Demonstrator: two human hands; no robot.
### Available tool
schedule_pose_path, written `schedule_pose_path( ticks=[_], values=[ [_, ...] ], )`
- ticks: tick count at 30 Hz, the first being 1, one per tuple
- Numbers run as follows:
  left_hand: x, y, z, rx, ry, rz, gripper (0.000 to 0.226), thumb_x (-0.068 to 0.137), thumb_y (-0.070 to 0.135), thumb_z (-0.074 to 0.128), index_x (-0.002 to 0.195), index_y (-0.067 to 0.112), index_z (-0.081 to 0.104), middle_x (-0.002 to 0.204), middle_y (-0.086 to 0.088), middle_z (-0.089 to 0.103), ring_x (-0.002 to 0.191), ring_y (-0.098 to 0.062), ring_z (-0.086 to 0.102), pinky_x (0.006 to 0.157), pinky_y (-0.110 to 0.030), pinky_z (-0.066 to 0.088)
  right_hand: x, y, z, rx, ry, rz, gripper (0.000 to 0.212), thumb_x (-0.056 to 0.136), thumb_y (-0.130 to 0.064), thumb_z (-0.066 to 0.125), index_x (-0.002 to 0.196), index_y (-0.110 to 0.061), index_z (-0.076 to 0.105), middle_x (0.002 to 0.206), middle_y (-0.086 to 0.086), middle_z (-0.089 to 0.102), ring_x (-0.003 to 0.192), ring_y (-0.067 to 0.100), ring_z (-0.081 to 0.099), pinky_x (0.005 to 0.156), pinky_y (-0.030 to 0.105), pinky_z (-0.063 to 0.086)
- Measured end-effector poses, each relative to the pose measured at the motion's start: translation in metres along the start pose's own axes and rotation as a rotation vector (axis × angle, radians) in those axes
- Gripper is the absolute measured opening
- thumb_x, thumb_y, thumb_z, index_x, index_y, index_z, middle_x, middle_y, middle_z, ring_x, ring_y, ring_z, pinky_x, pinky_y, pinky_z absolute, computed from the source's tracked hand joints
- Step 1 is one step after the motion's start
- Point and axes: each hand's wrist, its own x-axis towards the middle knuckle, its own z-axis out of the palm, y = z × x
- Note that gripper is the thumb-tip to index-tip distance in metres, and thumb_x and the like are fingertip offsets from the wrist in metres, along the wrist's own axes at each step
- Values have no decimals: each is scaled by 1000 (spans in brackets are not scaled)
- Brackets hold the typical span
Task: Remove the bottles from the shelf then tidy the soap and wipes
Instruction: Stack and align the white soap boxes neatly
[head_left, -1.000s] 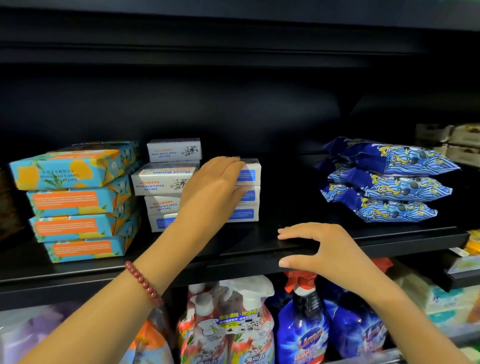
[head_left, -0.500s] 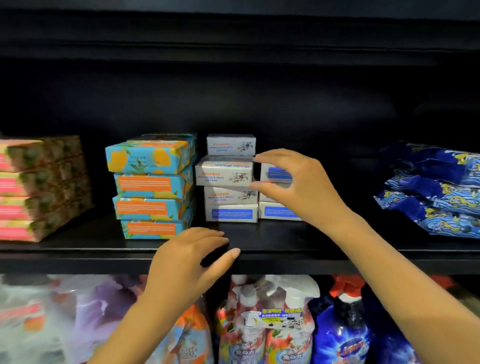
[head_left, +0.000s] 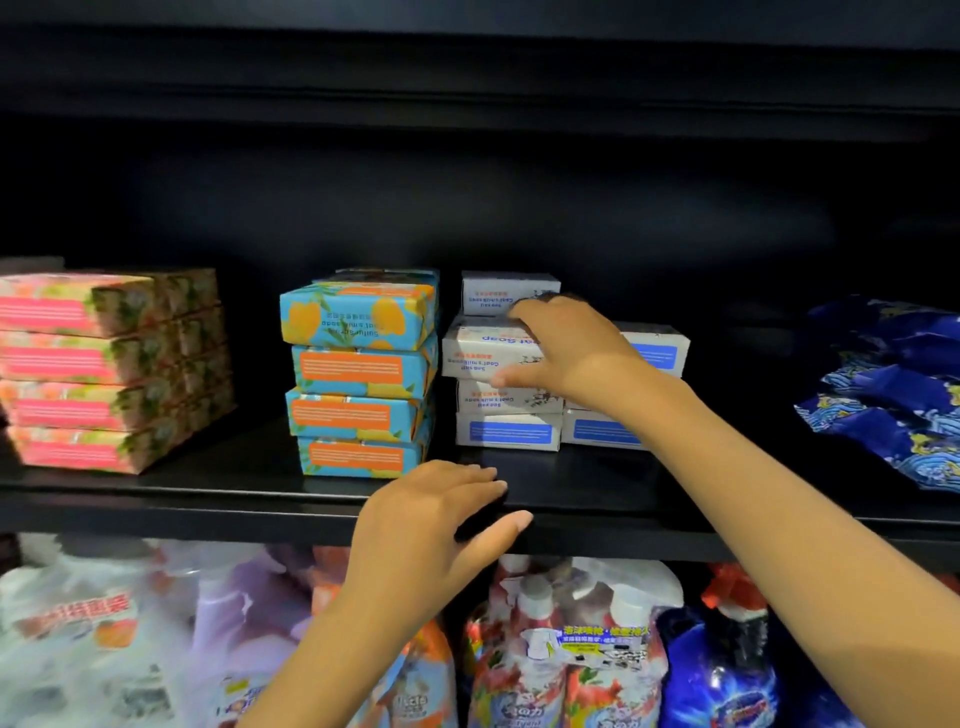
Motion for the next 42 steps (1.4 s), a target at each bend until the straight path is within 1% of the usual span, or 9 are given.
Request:
schedule_pose_path(
  ticks=[3,7,11,17,20,24,30,37,42],
  values=[
    [-1,-1,1,-4,-4,5,45,81,59,50,88,25,78,94,13,73,87,-5,67,71,-18,52,3,0,-1,-9,10,11,64,71,-53,72,118,-14,52,120,8,49,110,23,45,84,32,40],
    [0,-1,0,-11,-30,3,45,82,60,49,90,26,77,95,14,72,89,-2,66,73,-14,47,-4,0,-3,32,67,-2,73,70,-54,72,128,-17,47,119,4,43,116,22,38,88,28,36],
    [4,3,-4,-95,4,-3,44,81,58,53,96,22,75,96,12,71,93,0,61,81,-10,41,-34,15,-15,252,326,-26,70,68,-50,76,124,-17,51,106,-4,39,104,14,41,80,20,33],
    [56,29,-5,-122,149,49,36,81,36,66,109,14,69,106,1,70,101,-13,61,88,-20,43,-84,60,-34,354,455,103,84,53,-62,69,121,-15,58,104,-7,46,86,-7,45,71,-7,28],
    [88,32,-3,33,64,19,37,82,26,71,116,14,64,111,-4,67,107,-22,57,88,-24,39,-105,82,-24,347,448,172,82,57,-58,76,123,-12,57,108,-6,46,86,-1,45,72,-6,28],
    [114,21,7,200,-180,-126,53,84,49,63,126,16,54,125,-2,54,119,-20,43,95,-26,35,-130,99,-14,386,485,227,67,61,-39,84,118,-14,59,109,-5,48,86,0,46,73,-5,30],
    [119,19,9,196,-303,-220,67,73,53,72,127,23,47,131,-2,45,124,-20,37,98,-30,36,-148,110,-8,444,514,222,71,55,-54,82,114,-21,60,107,-5,51,94,-10,47,74,-1,34],
    [113,28,1,283,-292,-125,63,75,49,73,123,21,42,122,-4,52,115,-23,43,86,-30,39,-133,115,-11,458,535,205,74,58,-51,81,119,-17,59,111,-6,48,94,0,47,73,-4,32],
    [91,33,-3,341,-91,-15,83,66,56,76,131,14,48,123,-4,53,114,-22,45,91,-28,39,-98,115,-26,386,481,155,70,67,-41,82,126,-13,55,112,-4,44,101,9,46,73,-1,31]
  ],
)
